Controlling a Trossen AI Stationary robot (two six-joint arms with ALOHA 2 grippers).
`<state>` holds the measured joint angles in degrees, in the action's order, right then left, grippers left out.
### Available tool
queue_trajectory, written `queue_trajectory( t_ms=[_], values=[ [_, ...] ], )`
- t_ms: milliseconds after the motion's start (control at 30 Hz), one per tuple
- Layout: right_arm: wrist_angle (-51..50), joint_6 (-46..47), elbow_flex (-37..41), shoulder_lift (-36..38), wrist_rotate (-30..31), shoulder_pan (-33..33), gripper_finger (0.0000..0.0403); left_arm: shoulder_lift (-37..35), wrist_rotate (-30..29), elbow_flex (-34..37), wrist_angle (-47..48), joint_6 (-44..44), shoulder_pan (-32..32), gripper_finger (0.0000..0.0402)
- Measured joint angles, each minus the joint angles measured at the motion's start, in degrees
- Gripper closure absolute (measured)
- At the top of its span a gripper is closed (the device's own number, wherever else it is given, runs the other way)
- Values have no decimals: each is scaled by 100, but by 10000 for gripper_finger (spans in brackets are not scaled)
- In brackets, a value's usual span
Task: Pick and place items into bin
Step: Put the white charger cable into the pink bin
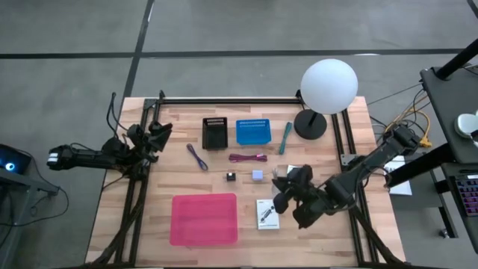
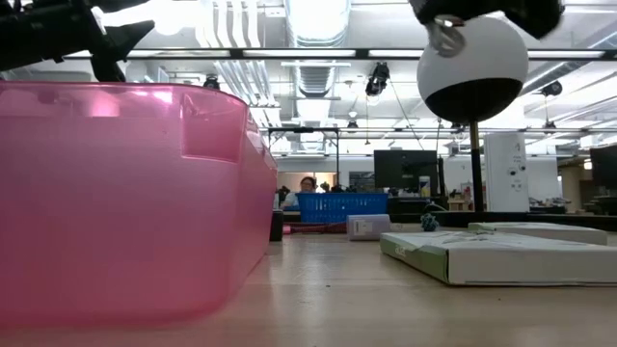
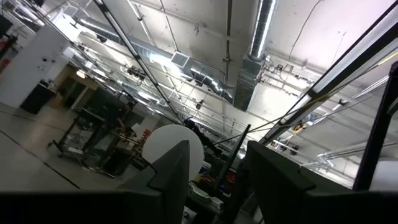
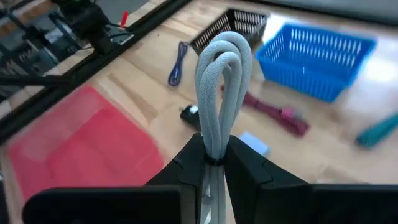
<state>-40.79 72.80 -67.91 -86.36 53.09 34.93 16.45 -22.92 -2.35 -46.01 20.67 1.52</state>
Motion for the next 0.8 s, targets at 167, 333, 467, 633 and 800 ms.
queue_trajectory(
  t_ms=[167,333,467,633,800],
  values=[
    [177,-988,-193,5,-67,-398,365,4,193,0,3,409,0,258],
    [985,-2087,-209,10,-807,-877,365,77,780,0,5,779,0,258],
    [1825,-2996,-209,8,-1623,-1299,365,230,1204,0,28,888,4,258],
    [2532,-3668,-206,8,-2255,-1706,365,520,1372,0,8,878,4,258],
    [2744,-3748,-202,5,-2585,-2034,365,882,1558,-70,1,871,4,258]
  ],
)
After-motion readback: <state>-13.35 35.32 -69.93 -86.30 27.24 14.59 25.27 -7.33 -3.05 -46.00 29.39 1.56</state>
